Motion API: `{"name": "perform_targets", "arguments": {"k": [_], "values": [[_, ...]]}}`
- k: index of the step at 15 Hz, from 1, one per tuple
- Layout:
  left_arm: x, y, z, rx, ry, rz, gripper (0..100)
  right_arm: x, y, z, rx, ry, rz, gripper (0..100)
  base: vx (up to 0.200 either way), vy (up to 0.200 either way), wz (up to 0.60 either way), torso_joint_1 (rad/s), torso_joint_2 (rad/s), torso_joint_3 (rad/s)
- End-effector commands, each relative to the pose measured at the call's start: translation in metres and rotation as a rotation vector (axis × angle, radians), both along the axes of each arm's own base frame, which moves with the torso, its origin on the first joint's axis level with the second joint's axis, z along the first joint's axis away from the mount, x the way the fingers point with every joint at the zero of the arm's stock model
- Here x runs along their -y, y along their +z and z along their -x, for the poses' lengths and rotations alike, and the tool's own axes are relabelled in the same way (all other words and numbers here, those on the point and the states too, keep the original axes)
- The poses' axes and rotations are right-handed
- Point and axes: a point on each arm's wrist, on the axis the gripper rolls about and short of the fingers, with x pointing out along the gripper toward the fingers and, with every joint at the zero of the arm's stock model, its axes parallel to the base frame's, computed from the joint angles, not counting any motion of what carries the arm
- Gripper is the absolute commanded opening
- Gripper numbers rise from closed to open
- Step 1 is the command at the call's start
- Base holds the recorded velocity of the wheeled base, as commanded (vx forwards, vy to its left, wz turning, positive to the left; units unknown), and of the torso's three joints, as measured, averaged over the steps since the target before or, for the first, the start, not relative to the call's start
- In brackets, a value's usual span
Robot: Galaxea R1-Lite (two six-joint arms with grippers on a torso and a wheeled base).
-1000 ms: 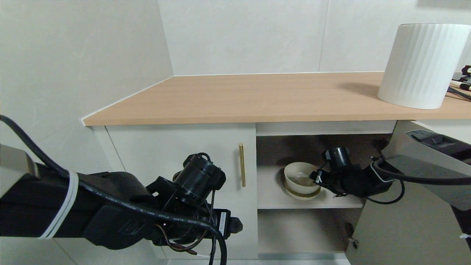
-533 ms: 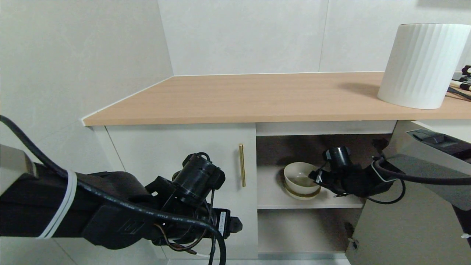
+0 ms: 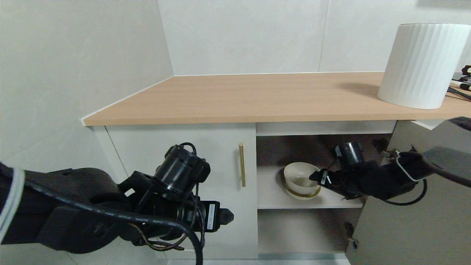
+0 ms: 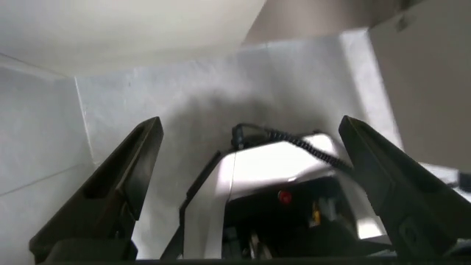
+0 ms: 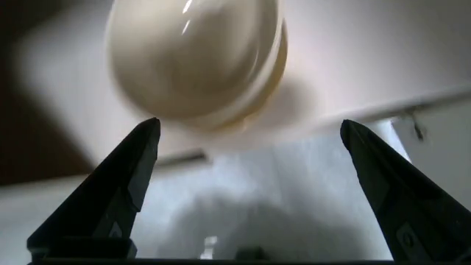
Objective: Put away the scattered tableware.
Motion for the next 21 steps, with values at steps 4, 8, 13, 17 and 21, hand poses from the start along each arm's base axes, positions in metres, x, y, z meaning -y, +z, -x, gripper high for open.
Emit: {"name": "perform_targets", "arguments": {"k": [4,8,13,17,21], "values": [[-0.048,0.059,0.041,0.194,0.028,0.108,100,0.009,0.085,0.095,0.049,0.166,-0.05,100,0.0,0.0,0.0,0.0,0.0,0.0],[-0.078,0.072,0.078,0.288,0.022,0.142,100,0.028,0.117,0.158,0.048,0.22,-0.046,100,0.0,0.0,0.0,0.0,0.0,0.0],[-0.099,0.064,0.092,0.309,0.051,0.107,100,0.027,0.126,0.218,0.061,0.376,-0.018,100,0.0,0.0,0.0,0.0,0.0,0.0],[-0.097,0.068,0.087,0.347,0.054,0.126,100,0.031,0.122,0.224,0.056,0.375,-0.013,100,0.0,0.0,0.0,0.0,0.0,0.0],[-0.095,0.067,0.087,0.338,0.034,0.136,100,0.03,0.12,0.226,0.049,0.387,-0.005,100,-0.05,0.0,0.0,0.001,0.0,0.001]]}}
